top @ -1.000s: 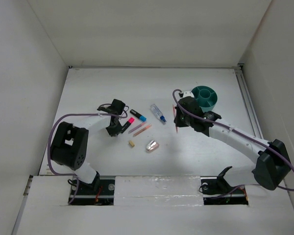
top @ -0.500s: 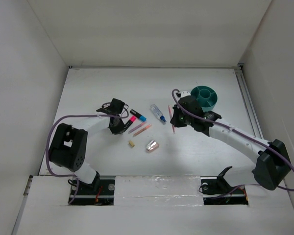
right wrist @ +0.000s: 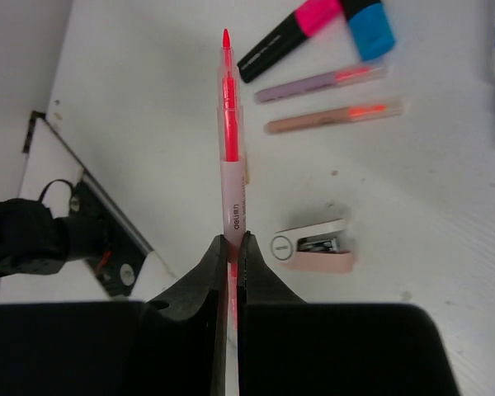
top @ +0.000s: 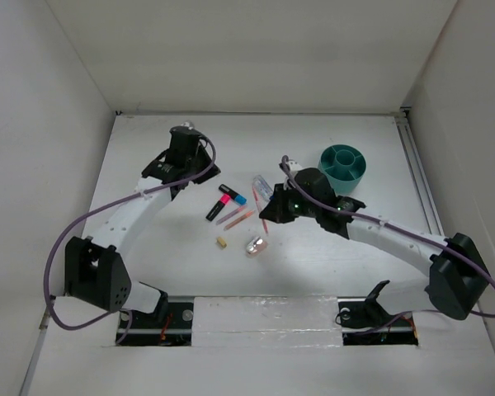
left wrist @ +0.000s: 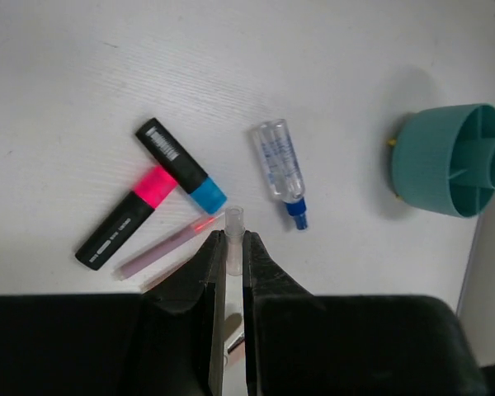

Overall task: Sort the stationery into containers
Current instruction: Close the pen cap on the pen, then place the pen in the storage box.

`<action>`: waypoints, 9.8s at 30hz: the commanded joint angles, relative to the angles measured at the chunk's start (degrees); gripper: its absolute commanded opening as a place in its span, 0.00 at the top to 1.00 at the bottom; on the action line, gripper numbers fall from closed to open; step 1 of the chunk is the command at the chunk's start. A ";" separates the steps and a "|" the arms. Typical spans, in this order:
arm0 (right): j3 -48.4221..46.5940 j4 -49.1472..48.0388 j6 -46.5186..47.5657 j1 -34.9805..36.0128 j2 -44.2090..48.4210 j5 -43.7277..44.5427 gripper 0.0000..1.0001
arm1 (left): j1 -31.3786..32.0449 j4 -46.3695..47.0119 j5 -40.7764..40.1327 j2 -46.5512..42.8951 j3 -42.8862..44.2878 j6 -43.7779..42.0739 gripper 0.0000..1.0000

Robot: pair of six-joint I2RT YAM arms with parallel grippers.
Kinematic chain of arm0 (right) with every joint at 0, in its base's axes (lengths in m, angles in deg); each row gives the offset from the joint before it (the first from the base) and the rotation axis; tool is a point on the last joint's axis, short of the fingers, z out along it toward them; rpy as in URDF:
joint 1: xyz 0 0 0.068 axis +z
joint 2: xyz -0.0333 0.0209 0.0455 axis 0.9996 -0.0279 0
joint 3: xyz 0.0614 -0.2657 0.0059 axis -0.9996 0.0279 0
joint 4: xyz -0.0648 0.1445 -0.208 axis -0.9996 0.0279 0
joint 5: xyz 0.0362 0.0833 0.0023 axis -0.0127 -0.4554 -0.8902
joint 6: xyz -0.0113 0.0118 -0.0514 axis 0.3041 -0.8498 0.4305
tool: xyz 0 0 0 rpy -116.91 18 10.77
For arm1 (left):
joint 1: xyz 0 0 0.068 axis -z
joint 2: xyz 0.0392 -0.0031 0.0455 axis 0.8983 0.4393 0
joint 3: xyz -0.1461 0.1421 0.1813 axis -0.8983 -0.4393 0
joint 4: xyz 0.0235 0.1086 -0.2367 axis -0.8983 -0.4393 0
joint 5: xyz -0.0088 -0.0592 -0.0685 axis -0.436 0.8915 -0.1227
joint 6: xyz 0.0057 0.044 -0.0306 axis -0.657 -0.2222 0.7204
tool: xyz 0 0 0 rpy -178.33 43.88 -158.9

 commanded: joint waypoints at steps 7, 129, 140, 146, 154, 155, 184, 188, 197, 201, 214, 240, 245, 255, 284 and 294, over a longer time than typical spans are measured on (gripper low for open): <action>3.03 -18.88 -11.78 3.37 1.21 -7.57 1.00 | -0.58 17.91 14.42 -12.23 -6.80 0.35 1.00; 4.70 -40.51 -22.42 -2.33 -2.48 -15.39 1.00 | -0.31 31.48 26.91 -18.39 -17.98 1.32 1.00; 3.56 -46.83 -27.60 -2.33 -4.15 -15.39 1.00 | -0.31 34.21 28.06 -17.87 -19.56 1.85 1.00; 4.62 -54.39 -30.77 -2.33 -5.99 -15.92 1.00 | -0.31 33.60 27.53 -17.87 -19.56 1.85 1.00; 2.43 -50.37 -25.94 -2.33 -7.76 -16.45 1.00 | -0.31 28.42 30.25 -14.36 -15.53 0.54 1.00; 1.90 -47.31 -23.50 -2.33 -7.76 -16.45 1.00 | -0.31 27.80 30.25 -14.35 -14.65 0.53 1.00; 1.45 -51.75 -27.95 -5.67 -7.66 -16.09 1.00 | -0.31 24.27 32.98 -14.79 -15.70 -3.51 1.00; 1.45 -52.38 -28.48 -5.67 -7.67 -16.10 1.00 | -0.31 23.22 31.84 -15.31 -15.70 -4.22 1.00; 0.23 -52.38 -29.97 -8.57 -7.67 -17.24 1.00 | -0.31 23.57 33.15 -15.32 -16.22 -4.74 1.00; -2.15 -50.46 -32.43 -8.57 -8.28 -18.73 1.00 | -0.31 25.32 34.38 -15.84 -16.93 -4.74 1.00; -5.32 -47.98 -37.89 -10.24 -10.39 -20.49 1.00 | -0.31 26.56 35.79 -15.84 -17.45 -4.74 1.00; -7.25 -46.31 -35.43 -9.55 -13.64 -20.66 1.00 | -0.31 26.56 33.87 -16.99 -18.51 -4.74 1.00; -6.63 -42.54 -30.77 -6.74 -12.50 -20.67 1.00 | -0.31 23.32 31.58 -17.51 -16.58 -4.74 1.00; -4.00 -41.74 -26.99 -3.22 -15.13 -20.67 1.00 | -0.84 23.57 32.80 -18.12 -13.60 -3.26 0.67; 2.85 -51.05 7.63 -6.55 -9.18 -9.85 1.00 | -4.88 -5.60 -1.64 -18.39 -4.10 -9.49 0.01; 9.44 -50.36 22.49 -1.28 4.72 -5.46 1.00 | -4.88 -6.75 -10.44 -17.16 -6.12 -9.49 0.01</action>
